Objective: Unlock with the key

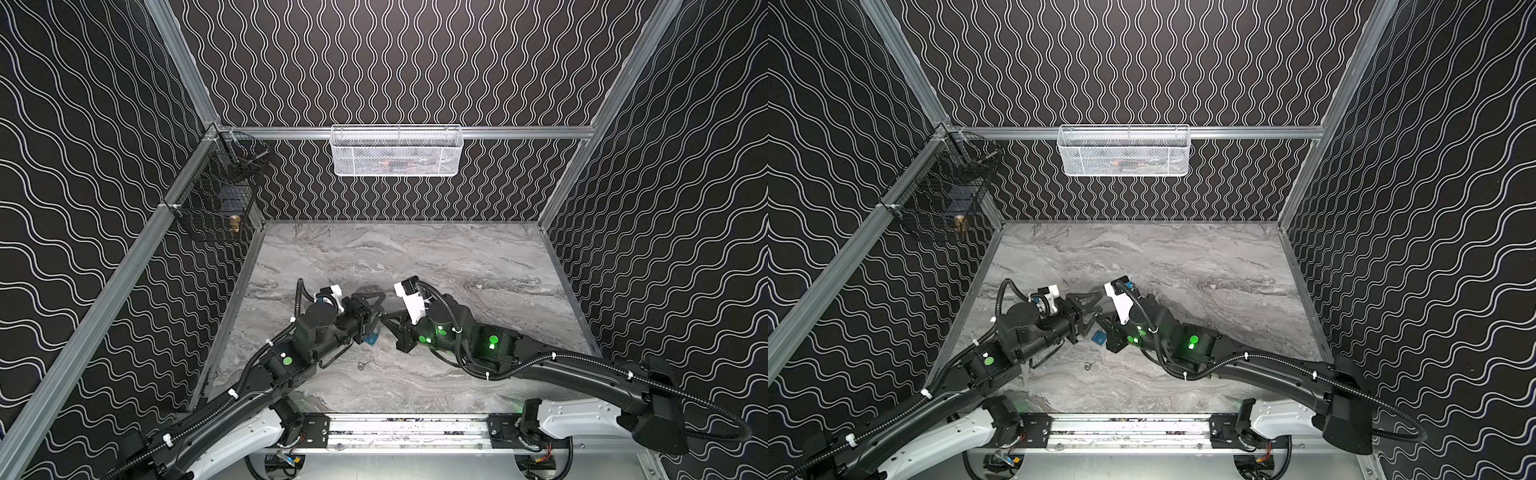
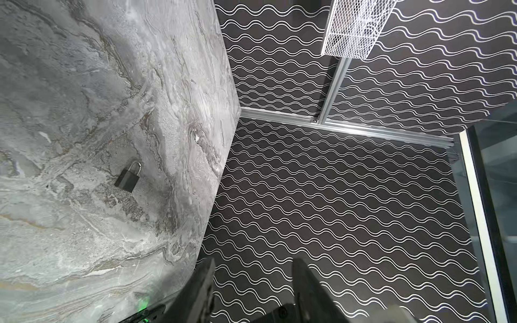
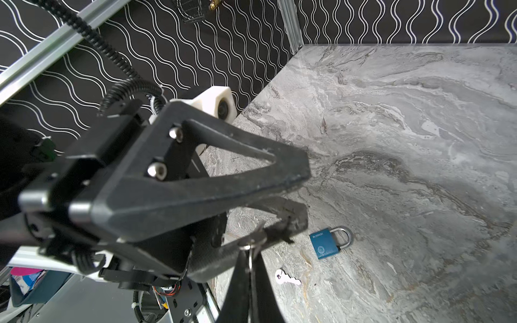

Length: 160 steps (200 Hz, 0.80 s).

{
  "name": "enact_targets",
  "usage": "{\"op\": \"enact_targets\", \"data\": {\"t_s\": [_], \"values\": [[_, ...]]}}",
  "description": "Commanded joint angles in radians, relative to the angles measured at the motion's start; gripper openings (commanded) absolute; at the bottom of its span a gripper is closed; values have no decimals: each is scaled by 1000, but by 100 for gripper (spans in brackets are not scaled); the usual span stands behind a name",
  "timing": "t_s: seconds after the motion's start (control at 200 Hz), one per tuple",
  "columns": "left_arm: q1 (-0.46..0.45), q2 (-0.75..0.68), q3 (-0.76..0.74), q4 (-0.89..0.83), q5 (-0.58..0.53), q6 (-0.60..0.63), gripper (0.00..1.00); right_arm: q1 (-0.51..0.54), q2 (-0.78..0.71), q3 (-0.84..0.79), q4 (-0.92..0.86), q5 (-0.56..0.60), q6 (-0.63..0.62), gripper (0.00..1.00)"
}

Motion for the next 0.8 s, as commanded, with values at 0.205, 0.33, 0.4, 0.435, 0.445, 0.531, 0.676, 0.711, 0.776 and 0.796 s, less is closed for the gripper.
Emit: {"op": "enact_targets", "data": {"t_s": [0.205, 0.33, 0.4, 0.435, 0.445, 0.531, 0.676, 0.711, 0.776, 0.796], "values": [[-1, -6, 2, -13, -33, -18, 29, 1, -27, -12, 5, 32, -6, 0], [-1, -2, -6, -5, -34, -25, 24, 2, -32, -13, 2, 30, -9, 0], [-1, -4, -6, -11, -37, -24, 19, 2, -28, -12, -2, 31, -12, 0], [-1, -4, -6, -14, -39, -25, 18, 3, -28, -11, -4, 31, -15, 0], [-1, -5, -6, -16, -40, -25, 18, 4, -28, -11, -4, 33, -14, 0], [-1, -9, -6, -24, -48, -24, 15, 3, -33, -13, -3, 39, -16, 0], [0, -8, -10, -29, -48, -26, 8, 3, -31, -8, -15, 45, -18, 0], [0, -9, -13, -26, -50, -27, 6, 4, -30, -10, -14, 45, -18, 0], [-1, -10, -15, -27, -56, -23, 1, 4, -28, -11, -12, 43, -18, 0], [-1, -10, -14, -29, -57, -22, 0, 4, -27, -8, -13, 41, -19, 0]]}}
